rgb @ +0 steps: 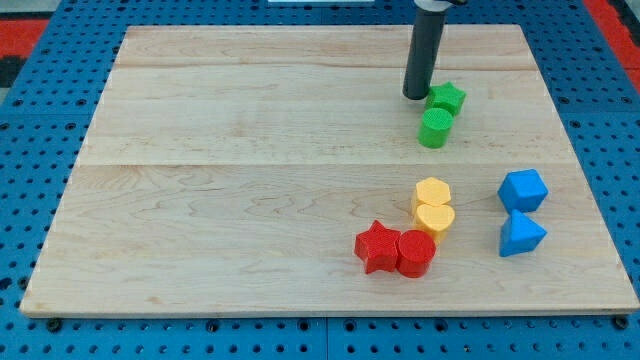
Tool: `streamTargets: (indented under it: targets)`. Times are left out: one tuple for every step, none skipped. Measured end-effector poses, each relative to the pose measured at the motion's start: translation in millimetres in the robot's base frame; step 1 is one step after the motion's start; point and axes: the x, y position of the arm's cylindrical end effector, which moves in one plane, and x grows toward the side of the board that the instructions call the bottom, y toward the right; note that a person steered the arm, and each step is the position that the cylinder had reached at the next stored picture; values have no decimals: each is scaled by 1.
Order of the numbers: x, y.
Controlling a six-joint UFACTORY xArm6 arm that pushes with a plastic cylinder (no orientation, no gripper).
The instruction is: Move the green circle bottom right to the green star
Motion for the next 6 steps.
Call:
streamTargets:
  targets:
    - [2,-19]
    - [49,-13]
    - [76,14]
    - [92,-4]
    - [137,11]
    - [151,51]
